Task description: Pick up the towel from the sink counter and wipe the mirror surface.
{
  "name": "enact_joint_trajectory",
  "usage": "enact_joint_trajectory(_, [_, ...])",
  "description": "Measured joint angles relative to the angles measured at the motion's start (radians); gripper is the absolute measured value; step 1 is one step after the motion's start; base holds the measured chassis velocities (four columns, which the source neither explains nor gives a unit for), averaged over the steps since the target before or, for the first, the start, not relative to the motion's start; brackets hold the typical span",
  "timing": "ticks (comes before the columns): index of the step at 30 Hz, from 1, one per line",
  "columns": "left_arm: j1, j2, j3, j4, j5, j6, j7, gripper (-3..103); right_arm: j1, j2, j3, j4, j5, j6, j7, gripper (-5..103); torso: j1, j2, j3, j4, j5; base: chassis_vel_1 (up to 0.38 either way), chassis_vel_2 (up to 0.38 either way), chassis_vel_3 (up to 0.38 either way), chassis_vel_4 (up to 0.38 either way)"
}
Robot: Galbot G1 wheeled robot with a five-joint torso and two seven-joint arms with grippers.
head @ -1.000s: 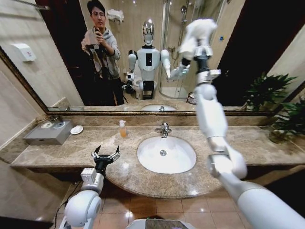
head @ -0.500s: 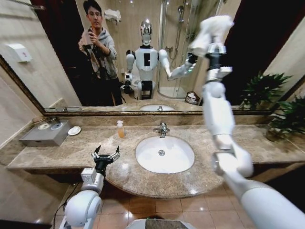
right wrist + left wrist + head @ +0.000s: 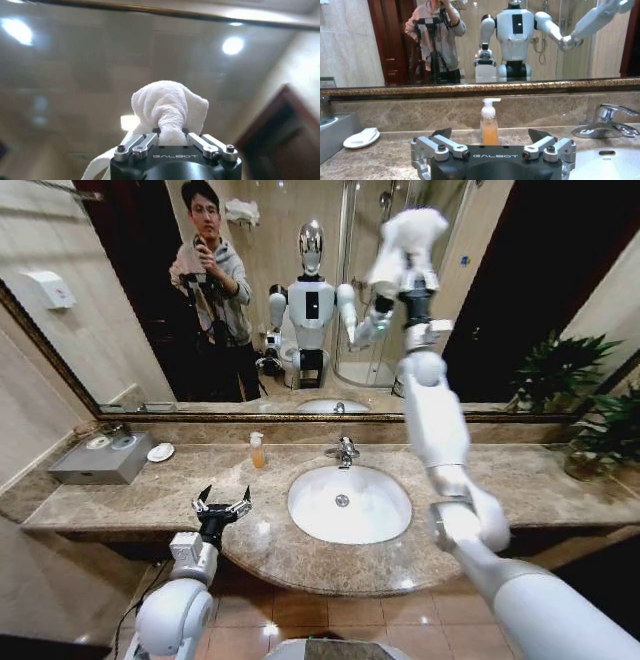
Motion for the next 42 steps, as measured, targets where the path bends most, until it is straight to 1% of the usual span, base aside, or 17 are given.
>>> enact_joint_trajectory(1, [0.0,0.0,0.0,0.0,0.0,0.0,0.0,100,0.0,0.0,0.0,0.0,0.0,0.0,0.0,15,0.0,0.0,0.0,0.0,0.0,0.0,0.0,0.0,0.0])
enact_joint_trajectory(3, [0.0,0.0,0.0,0.0,0.0,0.0,0.0,100,-0.011,-0.044,0.002,0.015,0.019,-0.012,0.018,15,0.0,0.0,0.0,0.0002,-0.0001,0.0,0.0,0.0,0.0])
enact_joint_trajectory(5, [0.0,0.0,0.0,0.0,0.0,0.0,0.0,100,-0.026,-0.052,0.002,0.042,0.023,-0.023,0.021,15,0.0,0.0,0.0,0.0001,0.0001,0.0,0.0,0.0,0.0])
enact_joint_trajectory(6, [0.0,0.0,0.0,0.0,0.0,0.0,0.0,100,-0.051,-0.051,0.0,0.089,0.025,-0.041,0.023,15,0.0,0.0,0.0,0.0004,0.0003,0.0,0.0,0.0,0.0])
enact_joint_trajectory(7, [0.0,0.0,0.0,0.0,0.0,0.0,0.0,100,-0.074,-0.043,-0.006,0.137,0.026,-0.058,0.027,15,0.0,0.0,0.0,0.001,-0.0001,0.0,0.0,0.0,0.0])
enact_joint_trajectory(8, [0.0,0.0,0.0,0.0,0.0,0.0,0.0,100,-0.074,-0.043,-0.006,0.137,0.026,-0.058,0.027,15,0.0,0.0,0.0,0.001,-0.0001,0.0,0.0,0.0,0.0])
enact_joint_trajectory(10, [0.0,0.0,0.0,0.0,0.0,0.0,0.0,100,-0.104,-0.013,-0.022,0.216,0.023,-0.084,0.035,15,0.0,0.0,0.0,0.0016,-0.0004,0.0,0.0,0.0,0.0])
enact_joint_trajectory(13, [0.0,0.0,0.0,0.0,0.0,0.0,0.0,100,-0.107,0.011,-0.034,0.244,0.016,-0.091,0.04,15,0.0,0.0,0.0,0.0018,-0.0006,0.0,0.0,0.0,0.0])
enact_joint_trajectory(16, [0.0,0.0,0.0,0.0,0.0,0.0,0.0,100,-0.09,0.047,-0.042,0.25,0.0,-0.094,0.042,15,0.0,0.0,0.0,0.0015,-0.0007,0.0,0.0,0.0,0.0])
enact_joint_trajectory(21, [0.0,0.0,0.0,0.0,0.0,0.0,0.0,100,-0.081,0.073,-0.044,0.245,-0.013,-0.094,0.043,15,0.0,0.0,0.0,0.0005,-0.0006,0.03,0.038,-0.037,-0.038])
enact_joint_trajectory(26, [0.0,0.0,0.0,0.0,0.0,0.0,0.0,100,-0.081,0.082,-0.045,0.242,-0.018,-0.094,0.043,15,0.0,0.0,0.0,0.001,-0.0005,0.148,0.129,-0.135,-0.139])
enact_joint_trajectory(27, [0.0,0.0,0.0,0.0,0.0,0.0,0.0,100,-0.083,0.083,-0.046,0.241,-0.021,-0.094,0.044,15,0.0,0.0,0.0,0.0011,-0.0013,0.185,0.194,-0.176,-0.165])
enact_joint_trajectory(29, [0.0,0.0,0.0,0.0,0.0,0.0,0.0,100,-0.087,0.086,-0.051,0.241,-0.026,-0.094,0.044,15,0.0,0.0,0.0,0.0009,-0.0002,0.219,0.201,-0.194,-0.216])
enact_joint_trajectory(36, [0.0,0.0,0.0,0.0,0.0,0.0,0.0,100,-0.088,0.109,-0.057,0.24,-0.035,-0.092,0.045,15,0.0,0.0,0.0,0.0012,-0.001,0.254,0.236,-0.242,-0.246])
enact_joint_trajectory(38, [0.0,0.0,0.0,0.0,0.0,0.0,0.0,100,-0.089,0.115,-0.063,0.254,-0.037,-0.092,0.047,15,0.0,0.0,0.0,0.001,-0.0001,0.309,0.29,-0.292,-0.288])
enact_joint_trajectory(40, [0.0,0.0,0.0,0.0,0.0,0.0,0.0,100,-0.091,0.118,-0.068,0.263,-0.037,-0.096,0.051,15,0.0,0.0,0.0,0.0009,-0.0007,0.336,0.309,-0.312,-0.3])
enact_joint_trajectory(42, [0.0,0.0,0.0,0.0,0.0,0.0,0.0,100,-0.092,0.135,-0.076,0.291,-0.035,-0.109,0.063,15,0.0,0.0,0.0,0.0016,-0.0015,0.277,0.275,-0.262,-0.269])
